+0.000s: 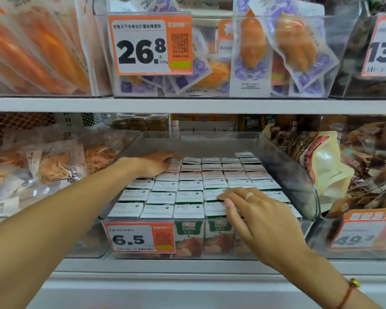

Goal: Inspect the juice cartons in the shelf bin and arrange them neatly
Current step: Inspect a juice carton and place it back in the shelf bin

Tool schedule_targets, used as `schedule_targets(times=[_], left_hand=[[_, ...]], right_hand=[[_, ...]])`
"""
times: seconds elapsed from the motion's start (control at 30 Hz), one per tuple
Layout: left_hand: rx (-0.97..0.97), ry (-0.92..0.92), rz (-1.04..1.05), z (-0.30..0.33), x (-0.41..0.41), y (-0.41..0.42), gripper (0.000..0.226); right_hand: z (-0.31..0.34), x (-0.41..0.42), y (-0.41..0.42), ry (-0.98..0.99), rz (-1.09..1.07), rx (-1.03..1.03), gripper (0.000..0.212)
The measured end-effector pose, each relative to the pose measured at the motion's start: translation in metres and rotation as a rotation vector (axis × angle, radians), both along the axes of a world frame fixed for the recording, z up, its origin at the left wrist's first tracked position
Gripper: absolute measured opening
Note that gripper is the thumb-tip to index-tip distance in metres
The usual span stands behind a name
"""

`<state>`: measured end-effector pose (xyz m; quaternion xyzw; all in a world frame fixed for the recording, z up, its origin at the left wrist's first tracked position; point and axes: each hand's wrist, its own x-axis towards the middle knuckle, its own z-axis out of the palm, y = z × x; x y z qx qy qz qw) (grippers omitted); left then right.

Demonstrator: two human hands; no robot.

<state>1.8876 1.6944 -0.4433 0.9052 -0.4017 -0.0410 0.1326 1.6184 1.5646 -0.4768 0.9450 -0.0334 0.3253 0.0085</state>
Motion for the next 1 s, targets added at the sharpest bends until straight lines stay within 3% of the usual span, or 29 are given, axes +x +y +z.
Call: schedule_targets(times=[0.17,0.37,0.47,0.57,0.7,1.0], left_hand=[[0.083,-0.108,0.025,0.009,-0.014,0.001,0.045],[-0.045,-0.307,-0.101,0.022,-0.095,0.022,0.033],[-0.115,-0.299,-0.223,0.016,-0.136,0.039,0.027],[-0.059,-0.288,-0.299,0.013,-0.149,0.051,0.026],[0.045,-0.243,-0.327,0.024,-0.144,0.054,0.028],[0.244,-0.224,-0.409,0.049,-0.140,0.041,0.039]], right_hand=[[-0.002,0.001,-0.002,-0.008,0.003,-0.019,0.045],[0.002,-0.001,-0.005,0.118,0.012,0.025,0.049],[0.003,-0.004,-0.009,0.182,0.031,0.070,0.040],[0.006,-0.018,-0.010,0.213,0.067,0.161,0.040],[0.003,-0.046,-0.014,0.224,0.045,0.121,0.038],[-0.017,-0.065,-0.017,-0.081,0.019,0.225,0.027]])
